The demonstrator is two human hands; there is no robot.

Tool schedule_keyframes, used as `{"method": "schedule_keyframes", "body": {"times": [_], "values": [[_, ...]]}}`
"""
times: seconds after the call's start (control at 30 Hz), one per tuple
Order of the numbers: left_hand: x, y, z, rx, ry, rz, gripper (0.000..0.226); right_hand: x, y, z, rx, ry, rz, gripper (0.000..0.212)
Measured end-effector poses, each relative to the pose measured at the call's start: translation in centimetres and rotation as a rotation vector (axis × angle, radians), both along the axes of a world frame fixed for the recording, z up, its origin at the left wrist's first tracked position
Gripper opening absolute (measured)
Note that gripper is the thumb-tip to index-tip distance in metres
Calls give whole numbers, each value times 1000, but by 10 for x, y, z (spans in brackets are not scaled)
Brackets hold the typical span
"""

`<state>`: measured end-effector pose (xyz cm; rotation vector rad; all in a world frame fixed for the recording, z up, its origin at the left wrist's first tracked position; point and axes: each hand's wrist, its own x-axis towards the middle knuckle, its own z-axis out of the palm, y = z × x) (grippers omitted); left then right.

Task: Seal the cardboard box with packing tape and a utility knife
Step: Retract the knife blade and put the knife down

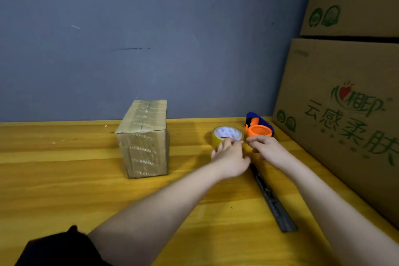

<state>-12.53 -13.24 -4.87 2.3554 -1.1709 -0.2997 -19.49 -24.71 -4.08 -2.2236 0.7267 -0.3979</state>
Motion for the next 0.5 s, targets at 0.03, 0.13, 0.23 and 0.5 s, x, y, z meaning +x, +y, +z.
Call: {"method": "schedule_keyframes", "body": {"times": [0.03, 0.13, 0.23, 0.5], "values": [[-6, 6, -1, -42, 153, -5, 57, -6, 2, 1, -32, 4, 6, 31], [-25, 25, -4, -228, 566, -38, 53, -27, 7, -3, -97, 45, -9, 24], [-45, 39, -10, -276, 804, 1, 48, -45, 13, -7, -262, 224, -102, 27], [-74, 40, -18, -374, 1089, 119, 41, -63, 41, -18, -454, 636, -165, 50]]}}
